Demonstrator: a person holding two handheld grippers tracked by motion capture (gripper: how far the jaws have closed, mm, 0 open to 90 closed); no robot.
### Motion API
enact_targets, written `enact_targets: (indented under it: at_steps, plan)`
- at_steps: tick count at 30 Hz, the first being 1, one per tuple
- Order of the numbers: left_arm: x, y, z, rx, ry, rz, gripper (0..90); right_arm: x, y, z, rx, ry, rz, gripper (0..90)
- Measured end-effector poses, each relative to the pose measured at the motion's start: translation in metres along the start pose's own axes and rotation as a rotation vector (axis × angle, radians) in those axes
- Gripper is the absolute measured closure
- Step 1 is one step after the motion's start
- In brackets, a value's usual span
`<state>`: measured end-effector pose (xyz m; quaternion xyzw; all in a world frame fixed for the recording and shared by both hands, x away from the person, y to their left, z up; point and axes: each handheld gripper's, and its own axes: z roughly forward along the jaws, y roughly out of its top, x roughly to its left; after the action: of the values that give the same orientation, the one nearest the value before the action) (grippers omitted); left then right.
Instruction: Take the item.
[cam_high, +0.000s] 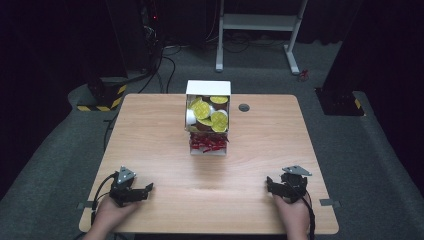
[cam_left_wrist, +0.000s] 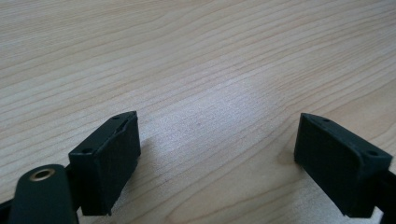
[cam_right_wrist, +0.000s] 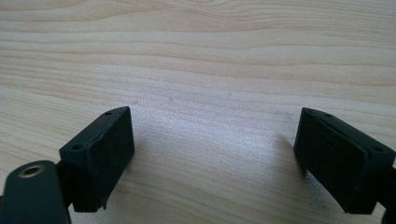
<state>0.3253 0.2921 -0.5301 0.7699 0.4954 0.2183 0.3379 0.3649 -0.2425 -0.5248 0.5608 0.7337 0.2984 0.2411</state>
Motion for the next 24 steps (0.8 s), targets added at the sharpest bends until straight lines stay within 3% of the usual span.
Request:
enact_targets:
  at_steps: [3, 18, 24]
  plan:
    - [0.0, 0.0, 0.0, 0.0, 0.0, 0.0, 14.8, 0.0013, 0.0002, 0.0002, 0.009, -0.014, 0.019, 9.8]
    - [0.0, 0.0001, -0.0001, 0.002, 0.0, 0.001, 14.7, 0.0007, 0.0005, 0.0005, 0.01, -0.005, 0.019, 9.8]
    - [0.0, 0.0001, -0.0001, 0.002, 0.0, 0.001, 14.7, -0.0026, 0.0021, -0.0071, -0.035, 0.002, 0.028, 12.2]
